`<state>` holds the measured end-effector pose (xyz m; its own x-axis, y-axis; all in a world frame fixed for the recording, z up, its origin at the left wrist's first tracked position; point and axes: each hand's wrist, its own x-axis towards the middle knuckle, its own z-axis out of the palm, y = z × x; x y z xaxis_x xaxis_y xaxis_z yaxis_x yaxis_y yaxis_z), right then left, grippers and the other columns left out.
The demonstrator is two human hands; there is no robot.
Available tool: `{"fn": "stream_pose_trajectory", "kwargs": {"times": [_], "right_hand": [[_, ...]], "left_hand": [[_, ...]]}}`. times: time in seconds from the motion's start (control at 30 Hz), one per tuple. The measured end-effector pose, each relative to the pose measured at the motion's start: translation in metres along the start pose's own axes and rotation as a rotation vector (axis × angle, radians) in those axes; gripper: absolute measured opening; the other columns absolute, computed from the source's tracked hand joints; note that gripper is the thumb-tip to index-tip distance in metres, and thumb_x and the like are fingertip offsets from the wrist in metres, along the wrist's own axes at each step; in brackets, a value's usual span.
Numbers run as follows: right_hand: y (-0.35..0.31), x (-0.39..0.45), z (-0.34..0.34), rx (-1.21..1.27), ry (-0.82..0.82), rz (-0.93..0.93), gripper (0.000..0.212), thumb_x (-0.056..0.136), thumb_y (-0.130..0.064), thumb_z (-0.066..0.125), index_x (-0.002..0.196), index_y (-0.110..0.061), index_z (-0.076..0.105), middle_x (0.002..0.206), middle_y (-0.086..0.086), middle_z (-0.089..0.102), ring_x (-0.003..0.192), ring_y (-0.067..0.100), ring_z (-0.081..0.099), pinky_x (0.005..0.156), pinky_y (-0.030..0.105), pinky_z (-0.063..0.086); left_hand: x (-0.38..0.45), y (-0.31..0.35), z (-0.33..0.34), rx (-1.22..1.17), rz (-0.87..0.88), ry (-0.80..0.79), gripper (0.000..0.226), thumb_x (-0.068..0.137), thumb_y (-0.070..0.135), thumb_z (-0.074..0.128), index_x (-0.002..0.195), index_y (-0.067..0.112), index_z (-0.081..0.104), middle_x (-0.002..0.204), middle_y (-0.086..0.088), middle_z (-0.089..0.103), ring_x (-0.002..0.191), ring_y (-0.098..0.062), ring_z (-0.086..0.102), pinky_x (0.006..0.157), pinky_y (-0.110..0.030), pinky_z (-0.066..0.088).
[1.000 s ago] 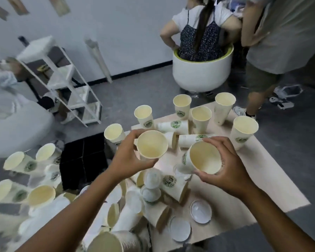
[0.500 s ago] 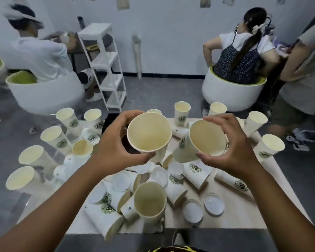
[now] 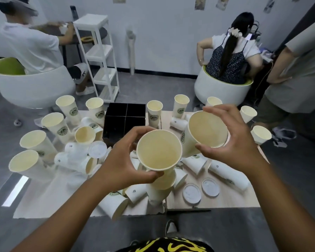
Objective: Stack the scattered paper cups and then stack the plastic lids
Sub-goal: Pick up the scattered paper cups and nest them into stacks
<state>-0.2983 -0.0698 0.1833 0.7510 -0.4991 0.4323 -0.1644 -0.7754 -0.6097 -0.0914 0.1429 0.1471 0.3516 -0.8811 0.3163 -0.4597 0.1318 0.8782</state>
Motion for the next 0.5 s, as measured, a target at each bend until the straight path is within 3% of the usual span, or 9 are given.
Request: {"fn": "stream_pose_trajectory", "kwargs": {"times": [0.1,0.2,0.33,0.5], "right_hand": [[0.001,-0.007,0.006,-0.009,0.006,0.011,0.084,0.065,-0.053,0.081,0.141,-0.026,0.057,0.128,-0.013,0.045,0.127,-0.003,0.046,0.104,0.008,0.031],[0.005,-0.020,0.012,-0.023,0.021,0.057,0.085,0.066,-0.044,0.086,0.142,-0.022,0.057,0.132,-0.004,0.047,0.130,-0.001,0.045,0.107,0.009,0.030],[0.017,-0.037,0.010,-0.010,0.059,0.134,0.084,0.066,-0.038,0.087,0.142,-0.020,0.058,0.131,0.000,0.048,0.126,-0.011,0.043,0.106,0.006,0.030],[0.013,-0.050,-0.004,0.008,0.094,0.146,0.084,0.064,-0.054,0.081,0.141,-0.029,0.057,0.131,-0.007,0.047,0.130,0.004,0.048,0.111,0.029,0.041]], "left_hand": [[-0.005,-0.014,0.010,0.028,-0.025,-0.034,0.083,0.060,0.029,0.093,0.133,0.035,0.052,0.132,0.013,0.062,0.122,-0.020,0.061,0.100,-0.042,0.054],[-0.013,-0.028,0.021,0.058,-0.043,-0.072,0.085,0.062,0.023,0.094,0.133,0.036,0.051,0.131,0.022,0.059,0.122,-0.009,0.058,0.097,-0.026,0.052],[-0.020,-0.050,0.032,0.083,-0.103,-0.113,0.082,0.062,0.036,0.089,0.135,0.036,0.050,0.131,0.025,0.057,0.123,-0.002,0.055,0.093,-0.011,0.045],[-0.025,-0.071,0.045,0.116,-0.143,-0.150,0.084,0.065,0.036,0.094,0.136,0.037,0.049,0.134,0.025,0.054,0.127,0.003,0.050,0.094,-0.003,0.037]]}}
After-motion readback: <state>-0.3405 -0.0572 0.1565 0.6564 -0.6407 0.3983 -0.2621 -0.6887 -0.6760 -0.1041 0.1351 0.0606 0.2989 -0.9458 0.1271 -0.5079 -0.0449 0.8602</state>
